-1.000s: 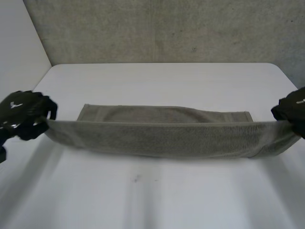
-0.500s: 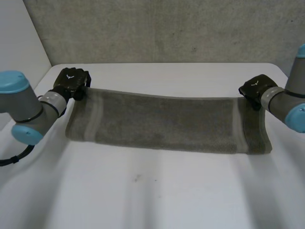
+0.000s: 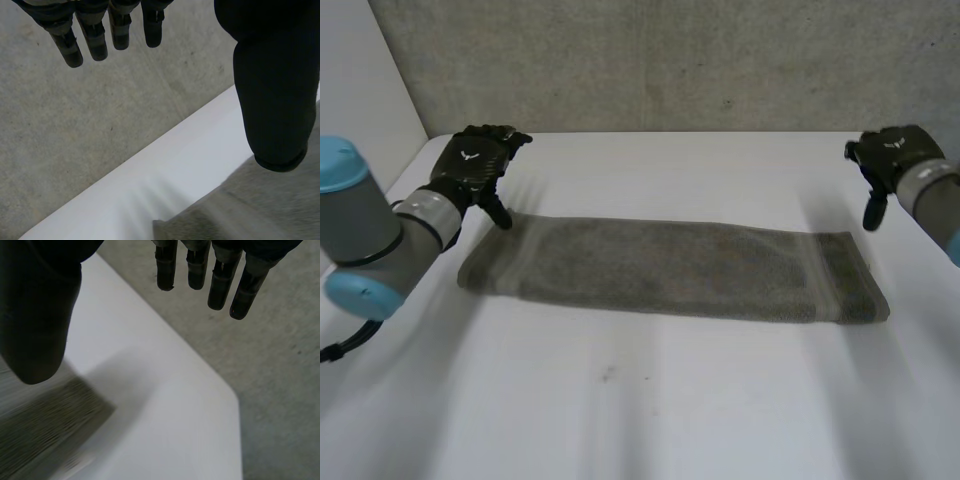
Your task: Fold the towel.
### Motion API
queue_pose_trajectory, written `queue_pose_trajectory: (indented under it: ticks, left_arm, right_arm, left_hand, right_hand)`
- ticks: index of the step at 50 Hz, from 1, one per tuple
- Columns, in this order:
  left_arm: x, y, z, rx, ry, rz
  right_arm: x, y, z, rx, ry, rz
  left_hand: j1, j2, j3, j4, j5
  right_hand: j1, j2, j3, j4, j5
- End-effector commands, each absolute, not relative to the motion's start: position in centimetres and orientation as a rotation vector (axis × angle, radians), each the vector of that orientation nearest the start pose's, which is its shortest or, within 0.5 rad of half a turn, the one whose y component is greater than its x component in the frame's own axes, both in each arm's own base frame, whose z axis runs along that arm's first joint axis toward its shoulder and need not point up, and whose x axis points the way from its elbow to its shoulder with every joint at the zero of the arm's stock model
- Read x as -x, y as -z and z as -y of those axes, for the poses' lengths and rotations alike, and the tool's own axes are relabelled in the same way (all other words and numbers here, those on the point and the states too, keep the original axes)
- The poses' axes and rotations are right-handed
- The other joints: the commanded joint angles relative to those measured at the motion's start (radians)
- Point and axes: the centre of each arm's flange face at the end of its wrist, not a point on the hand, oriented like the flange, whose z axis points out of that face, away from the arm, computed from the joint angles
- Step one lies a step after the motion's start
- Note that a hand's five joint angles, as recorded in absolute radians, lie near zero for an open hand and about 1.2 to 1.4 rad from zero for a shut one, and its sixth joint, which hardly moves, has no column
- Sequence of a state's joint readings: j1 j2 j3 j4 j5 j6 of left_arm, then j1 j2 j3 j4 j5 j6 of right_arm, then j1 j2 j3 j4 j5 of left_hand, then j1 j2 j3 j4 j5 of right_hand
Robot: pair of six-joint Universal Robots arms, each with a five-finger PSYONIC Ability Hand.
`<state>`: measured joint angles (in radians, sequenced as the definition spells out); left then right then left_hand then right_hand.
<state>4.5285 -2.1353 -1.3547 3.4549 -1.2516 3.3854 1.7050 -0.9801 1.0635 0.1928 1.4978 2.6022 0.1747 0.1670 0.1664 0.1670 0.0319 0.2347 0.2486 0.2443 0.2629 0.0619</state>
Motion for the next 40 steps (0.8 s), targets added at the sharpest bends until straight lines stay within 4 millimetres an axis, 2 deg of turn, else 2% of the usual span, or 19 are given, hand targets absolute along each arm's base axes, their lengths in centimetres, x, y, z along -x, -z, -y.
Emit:
queue_pose_trajectory:
  ticks: [1,3,8,12,14,17,23,25,28,29,30,31,33,34,35,36,37,38,40]
  left_arm:
    - [22.6,-21.8,32.3,-0.751,2.350,-2.327]
    - [22.4,-21.9,31.7,-0.688,2.359,-2.353]
    - [21.7,-22.1,30.9,-0.493,2.379,-2.400]
    - [21.1,-21.7,30.8,-0.370,2.364,-2.418]
    - [21.0,-21.6,30.7,-0.356,2.359,-2.417]
    - [21.1,-21.1,30.4,-0.356,2.365,-2.412]
    - [21.1,-20.5,30.1,-0.361,2.390,-2.388]
    - [21.1,-20.5,30.1,-0.360,2.402,-2.378]
    - [21.1,-20.4,30.1,-0.360,2.417,-2.363]
    - [21.1,-20.4,30.1,-0.360,2.417,-2.363]
    - [21.1,-20.4,30.0,-0.360,2.421,-2.359]
    - [21.1,-20.4,29.9,-0.360,2.421,-2.359]
    - [21.1,-20.4,29.9,-0.360,2.424,-2.356]
    - [21.0,-20.4,29.8,-0.360,2.426,-2.354]
    - [21.0,-20.4,29.8,-0.360,2.426,-2.354]
    - [21.0,-20.3,29.7,-0.360,2.423,-2.357]
    - [21.0,-20.3,29.7,-0.360,2.423,-2.358]
    - [21.0,-20.3,29.7,-0.360,2.423,-2.358]
    - [21.0,-20.3,29.7,-0.360,2.423,-2.358]
  right_arm:
    - [-17.8,-21.3,34.2,0.967,1.784,-2.537]
    - [-17.7,-20.1,32.6,0.969,1.730,-2.533]
    - [-17.8,-18.0,31.5,0.967,1.717,-2.518]
    - [-17.8,-16.8,31.4,0.970,1.730,-2.510]
    - [-17.8,-15.3,31.7,0.985,1.737,-2.510]
    - [-17.8,-14.6,32.0,0.985,1.734,-2.517]
    - [-17.7,-12.4,32.8,1.017,1.699,-2.548]
    - [-17.5,-11.9,33.5,1.050,1.704,-2.561]
    - [-16.9,-11.7,34.0,1.051,1.708,-2.588]
    - [-15.9,-11.5,34.7,1.039,1.712,-2.640]
    - [-14.6,-11.6,35.4,1.019,1.736,-2.712]
    - [-14.6,-11.6,35.4,1.018,1.736,-2.712]
    - [-11.5,-12.8,36.6,0.965,1.799,-2.849]
    - [-11.5,-12.8,36.6,0.965,1.800,-2.850]
    - [-9.6,-13.7,37.2,0.945,1.844,-2.909]
    - [-7.9,-14.6,37.7,0.968,1.882,-2.949]
    - [-7.9,-14.6,37.7,0.968,1.882,-2.949]
    - [-6.5,-15.4,38.2,1.024,1.915,-2.981]
    - [-5.6,-16.1,38.7,1.105,1.949,-2.999]
  left_hand:
    - [0.000,0.008,0.008,0.008,-0.032]
    - [0.000,0.008,0.008,0.008,-0.032]
    - [0.000,0.008,0.008,0.008,-0.032]
    - [0.000,0.008,0.008,0.008,-0.032]
    - [0.000,0.008,0.008,0.008,-0.032]
    - [0.000,0.008,0.008,0.008,-0.032]
    - [0.000,0.008,0.008,0.008,-0.032]
    - [0.000,0.008,0.008,0.008,-0.032]
    - [0.000,0.008,0.008,0.008,-0.032]
    - [0.000,0.008,0.008,0.008,-0.032]
    - [0.000,0.008,0.008,0.008,-0.032]
    - [0.000,0.008,0.008,0.008,-0.032]
    - [0.000,0.008,0.008,0.008,-0.032]
    - [0.000,0.008,0.008,0.008,-0.032]
    - [0.000,0.008,0.008,0.008,-0.032]
    - [0.000,0.008,0.008,0.008,-0.032]
    - [0.000,0.008,0.008,0.008,-0.032]
    - [0.000,0.008,0.008,0.008,-0.032]
    - [0.000,0.008,0.008,0.008,-0.032]
  right_hand:
    - [-0.012,-0.026,-0.021,-0.040,-0.013]
    - [0.096,0.082,0.087,0.068,0.095]
    - [0.117,0.104,0.108,0.089,0.116]
    - [0.123,0.109,0.114,0.095,0.122]
    - [0.173,0.159,0.163,0.145,0.171]
    - [0.185,0.171,0.175,0.157,0.183]
    - [0.446,0.432,0.437,0.418,0.444]
    - [0.774,0.760,0.764,0.746,0.772]
    - [0.960,0.946,0.950,0.932,0.958]
    - [1.160,1.146,1.150,1.131,1.158]
    - [1.162,1.148,1.152,1.133,1.160]
    - [1.162,1.148,1.152,1.133,1.160]
    - [1.162,1.148,1.152,1.133,1.160]
    - [1.162,1.148,1.152,1.133,1.160]
    - [1.162,1.148,1.152,1.133,1.160]
    - [1.162,1.148,1.152,1.133,1.160]
    - [1.162,1.148,1.152,1.133,1.160]
    - [1.162,1.148,1.152,1.133,1.160]
    - [1.162,1.148,1.152,1.133,1.160]
